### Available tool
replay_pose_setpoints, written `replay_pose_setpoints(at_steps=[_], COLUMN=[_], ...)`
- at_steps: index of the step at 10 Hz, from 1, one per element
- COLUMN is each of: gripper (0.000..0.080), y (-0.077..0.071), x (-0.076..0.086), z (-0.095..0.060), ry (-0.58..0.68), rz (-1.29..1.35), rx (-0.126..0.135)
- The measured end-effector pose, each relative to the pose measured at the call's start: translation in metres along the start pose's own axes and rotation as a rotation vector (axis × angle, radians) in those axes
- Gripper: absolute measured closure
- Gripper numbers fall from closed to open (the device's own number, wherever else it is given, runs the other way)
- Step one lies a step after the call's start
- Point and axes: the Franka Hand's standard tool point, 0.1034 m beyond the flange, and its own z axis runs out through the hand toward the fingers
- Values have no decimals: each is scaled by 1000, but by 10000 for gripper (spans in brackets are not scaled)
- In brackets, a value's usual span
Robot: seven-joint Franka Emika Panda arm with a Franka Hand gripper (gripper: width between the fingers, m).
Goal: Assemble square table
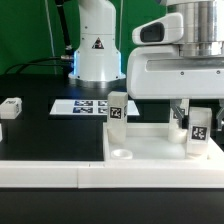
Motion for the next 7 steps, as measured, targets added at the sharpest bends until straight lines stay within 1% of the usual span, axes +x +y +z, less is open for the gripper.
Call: replay_pose_setpoints(at_steps=[3,5,6,7], gripper=[506,506,506,505], y=[5,8,10,12], x=[1,-2,-3,-5], z=[1,1,2,2], ry=[0,6,14,6], rz=[340,712,886,1023], rx=[-5,-9,7,36])
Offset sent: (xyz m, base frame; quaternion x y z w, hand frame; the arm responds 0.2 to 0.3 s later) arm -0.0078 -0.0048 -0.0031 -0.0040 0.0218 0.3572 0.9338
